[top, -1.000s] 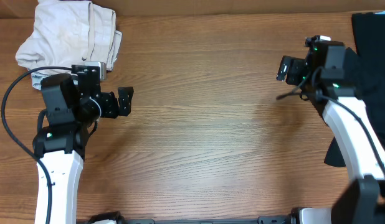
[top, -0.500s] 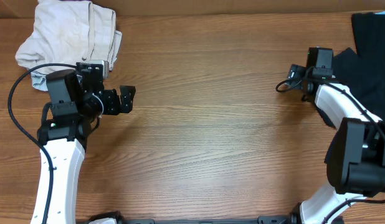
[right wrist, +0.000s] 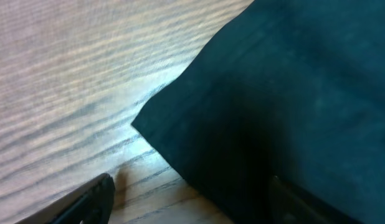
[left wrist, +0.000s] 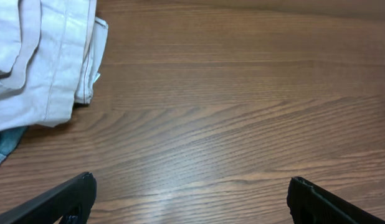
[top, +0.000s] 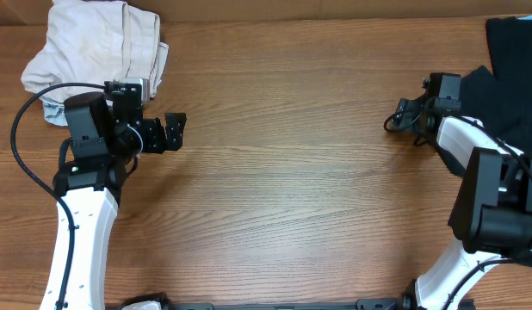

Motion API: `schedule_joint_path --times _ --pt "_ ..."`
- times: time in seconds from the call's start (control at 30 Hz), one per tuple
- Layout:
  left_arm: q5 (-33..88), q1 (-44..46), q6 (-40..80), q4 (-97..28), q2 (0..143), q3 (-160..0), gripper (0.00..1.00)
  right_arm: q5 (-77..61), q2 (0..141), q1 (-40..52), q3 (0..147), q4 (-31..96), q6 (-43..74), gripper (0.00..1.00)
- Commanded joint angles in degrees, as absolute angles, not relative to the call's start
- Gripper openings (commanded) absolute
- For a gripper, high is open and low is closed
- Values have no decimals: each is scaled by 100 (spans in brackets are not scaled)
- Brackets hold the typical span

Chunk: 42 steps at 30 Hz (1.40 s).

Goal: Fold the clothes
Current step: 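Move the right gripper to the black t-shirt's edge and grasp it, then drag the black t-shirt leftward to the table center with the right gripper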

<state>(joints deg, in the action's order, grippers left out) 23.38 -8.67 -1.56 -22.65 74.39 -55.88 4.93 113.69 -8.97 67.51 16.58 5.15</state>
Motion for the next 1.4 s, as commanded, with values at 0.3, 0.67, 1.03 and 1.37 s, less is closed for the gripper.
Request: schedule_joint_path --times 0.3,0.67,1.03,1.37 --pt "2340 -897 -128 -2213 7474 -5704 100 607 11948 -972 6864 1651 473 63" --pt "2340 -899 -40 -1846 7472 -5708 78 -336 11467 -888 7111 2418 740 6" --pt "2386 -902 1011 -845 7432 -5916 86 -561 10132 1024 9028 4884 753 4" --pt "1455 -1026 318 -1376 7170 -5933 95 -954 10171 3223 9496 5133 1352 4"
